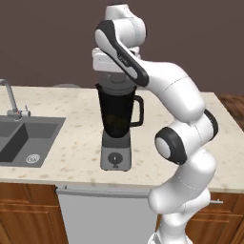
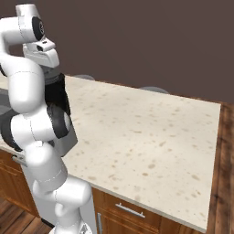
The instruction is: Grab the lemons from the fridge, place them in the blender, close the lid, and turn on the blender to create a marinade.
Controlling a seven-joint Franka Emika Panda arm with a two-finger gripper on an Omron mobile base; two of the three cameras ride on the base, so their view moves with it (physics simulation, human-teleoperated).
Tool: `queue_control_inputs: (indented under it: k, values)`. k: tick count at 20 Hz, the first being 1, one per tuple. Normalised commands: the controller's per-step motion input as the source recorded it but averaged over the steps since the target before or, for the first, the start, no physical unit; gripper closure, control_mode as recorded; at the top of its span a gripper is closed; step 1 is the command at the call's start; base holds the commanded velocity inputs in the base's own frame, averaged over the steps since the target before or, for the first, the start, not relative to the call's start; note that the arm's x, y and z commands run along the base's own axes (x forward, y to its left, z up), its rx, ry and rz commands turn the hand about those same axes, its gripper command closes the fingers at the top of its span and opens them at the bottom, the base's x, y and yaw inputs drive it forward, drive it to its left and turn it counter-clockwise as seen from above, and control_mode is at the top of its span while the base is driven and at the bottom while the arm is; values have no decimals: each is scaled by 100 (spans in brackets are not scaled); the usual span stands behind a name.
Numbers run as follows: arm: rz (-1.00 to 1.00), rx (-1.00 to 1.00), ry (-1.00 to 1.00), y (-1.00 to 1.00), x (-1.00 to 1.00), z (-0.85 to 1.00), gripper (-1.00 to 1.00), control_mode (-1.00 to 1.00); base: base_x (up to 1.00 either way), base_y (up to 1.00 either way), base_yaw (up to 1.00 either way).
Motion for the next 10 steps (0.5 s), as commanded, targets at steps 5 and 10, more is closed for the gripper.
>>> queue_control_inputs:
  k: [5, 10]
  values:
    - [2, 0, -6, -7, 12, -2, 100, -100, 0, 0, 0]
    - [1, 0, -10, -1, 21, -3, 100, -100, 0, 0, 0]
